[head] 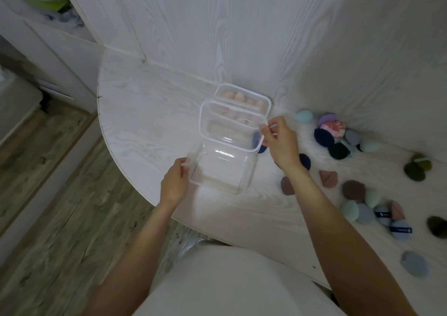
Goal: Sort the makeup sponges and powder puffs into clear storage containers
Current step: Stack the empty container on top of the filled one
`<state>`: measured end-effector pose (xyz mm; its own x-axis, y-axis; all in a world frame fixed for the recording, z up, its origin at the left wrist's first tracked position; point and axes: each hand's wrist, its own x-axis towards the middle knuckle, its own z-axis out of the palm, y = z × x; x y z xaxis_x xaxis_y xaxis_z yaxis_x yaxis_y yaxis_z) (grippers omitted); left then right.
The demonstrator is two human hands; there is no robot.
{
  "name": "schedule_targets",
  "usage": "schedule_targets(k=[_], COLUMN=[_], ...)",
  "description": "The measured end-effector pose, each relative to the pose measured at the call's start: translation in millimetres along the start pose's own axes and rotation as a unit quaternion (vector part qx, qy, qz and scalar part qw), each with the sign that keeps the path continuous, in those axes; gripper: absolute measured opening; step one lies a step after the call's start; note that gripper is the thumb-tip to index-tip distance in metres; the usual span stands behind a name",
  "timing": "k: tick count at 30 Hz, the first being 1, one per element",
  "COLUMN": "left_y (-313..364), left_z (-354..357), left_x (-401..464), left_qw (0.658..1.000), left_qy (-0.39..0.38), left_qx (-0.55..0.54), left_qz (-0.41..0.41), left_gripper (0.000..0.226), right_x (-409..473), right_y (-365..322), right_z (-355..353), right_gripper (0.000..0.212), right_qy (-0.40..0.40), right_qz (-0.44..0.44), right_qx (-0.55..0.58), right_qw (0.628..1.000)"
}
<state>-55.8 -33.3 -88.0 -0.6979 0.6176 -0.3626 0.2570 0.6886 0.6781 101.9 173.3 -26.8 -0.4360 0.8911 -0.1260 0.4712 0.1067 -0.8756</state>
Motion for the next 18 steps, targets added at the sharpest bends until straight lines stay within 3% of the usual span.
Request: schedule_targets(k=[4, 9, 14, 18], left_y=[-6.2, 8.0, 33.9, 50.7], left_z=[-10.3, -4.0, 12.9, 27.9], left_x=[6.5, 17.2, 26.5, 28.1], left_qw=[0.998, 0.997, 0.997, 0.997], left_qy=[0.043, 0.039, -0.031, -0.074], left_qx=[-0.018, -0.064, -0.066, -0.029], left_qz=[-0.04, -0.025, 0.001, 0.017], left_gripper=[0.031, 0.031, 0.024, 0.02], right_x=[32.5, 71.2, 81.6, 72.3], right_y=[-7.7, -6.3, 4.0, 12.1], right_z=[25.0, 25.2, 0.2, -11.7], right_gripper=[0.019, 0.025, 0.02, 0.034], right_qy=[-0.009, 0.055, 0.04, 0.032], right_qz=[-0.018, -0.054, -0.022, -0.014], right_qx=[-0.033, -0.172, -0.186, -0.17], right_qw=[0.999, 0.982, 0.982, 0.985])
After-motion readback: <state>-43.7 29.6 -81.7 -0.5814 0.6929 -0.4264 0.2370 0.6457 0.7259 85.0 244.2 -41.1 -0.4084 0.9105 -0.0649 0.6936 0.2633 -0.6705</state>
